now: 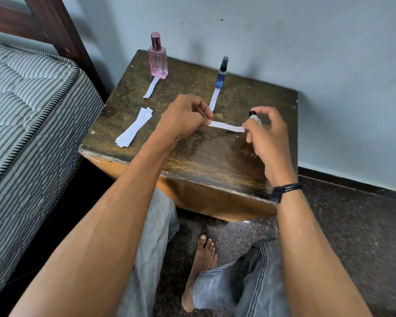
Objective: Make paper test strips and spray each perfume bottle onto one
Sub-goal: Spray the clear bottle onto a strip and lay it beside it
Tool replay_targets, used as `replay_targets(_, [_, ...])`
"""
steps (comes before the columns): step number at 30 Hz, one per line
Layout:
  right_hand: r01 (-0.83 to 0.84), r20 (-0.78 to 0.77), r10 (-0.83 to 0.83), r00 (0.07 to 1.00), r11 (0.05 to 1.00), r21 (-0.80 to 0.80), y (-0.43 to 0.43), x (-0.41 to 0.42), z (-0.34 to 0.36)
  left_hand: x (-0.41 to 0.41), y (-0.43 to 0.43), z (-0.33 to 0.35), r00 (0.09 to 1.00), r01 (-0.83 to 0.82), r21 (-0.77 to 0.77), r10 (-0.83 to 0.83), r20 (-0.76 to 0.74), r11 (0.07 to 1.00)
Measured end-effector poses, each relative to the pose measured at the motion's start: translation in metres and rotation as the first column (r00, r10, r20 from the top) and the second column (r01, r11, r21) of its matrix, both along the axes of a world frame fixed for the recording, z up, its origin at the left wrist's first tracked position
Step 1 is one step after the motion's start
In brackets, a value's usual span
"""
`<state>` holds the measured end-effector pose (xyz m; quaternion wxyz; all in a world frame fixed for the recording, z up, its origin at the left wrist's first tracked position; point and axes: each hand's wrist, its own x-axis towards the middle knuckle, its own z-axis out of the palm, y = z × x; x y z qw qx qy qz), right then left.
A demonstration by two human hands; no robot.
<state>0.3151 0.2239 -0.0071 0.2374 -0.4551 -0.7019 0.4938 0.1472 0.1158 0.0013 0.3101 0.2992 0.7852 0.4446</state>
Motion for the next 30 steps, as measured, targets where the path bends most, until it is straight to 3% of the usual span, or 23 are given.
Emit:
replay_targets(4, [0.099, -0.203, -0.128, 0.971, 0.984, -0.15, 0.0078, 0.0015, 0.0048, 0.0015, 0.0003, 0.0014, 1.0, -0.003, -0.005, 0.003, -0.002, 1.0])
replay_targets(10, [0.12, -0.245, -0.165, 0.955, 0.975, -0.187, 0.0096, 0.0012, 0.0035, 0.0032, -0.0002, 0.0043, 1.0, -0.013, -0.011, 0.013, 0.014, 1.0])
replay_targets(14, [0.119, -0.222, -0.157, 0.962, 0.977, -0.176, 0.0083, -0.0002, 0.0044, 0.0048, 0.0007, 0.0046, 1.0, -0.002, -0.031, 0.002, 0.023, 1.0])
replay_targets(21, [0.108, -0.183, -0.133, 0.974, 0.984, -0.141, 0.0058, -0.0001, 0.0079, 0.008, 0.0041, 0.0069, 0.992, -0.004, -0.118, -0.011, -0.127, 0.993])
replay_targets(30, [-0.088, 0.009, 0.088, 0.996, 0.994, 0.06, 0.0033, -0.0001, 0.0028, 0.0062, 0.0047, 0.0035, 0.988, -0.001, -0.116, -0.017, -0.151, 0.993])
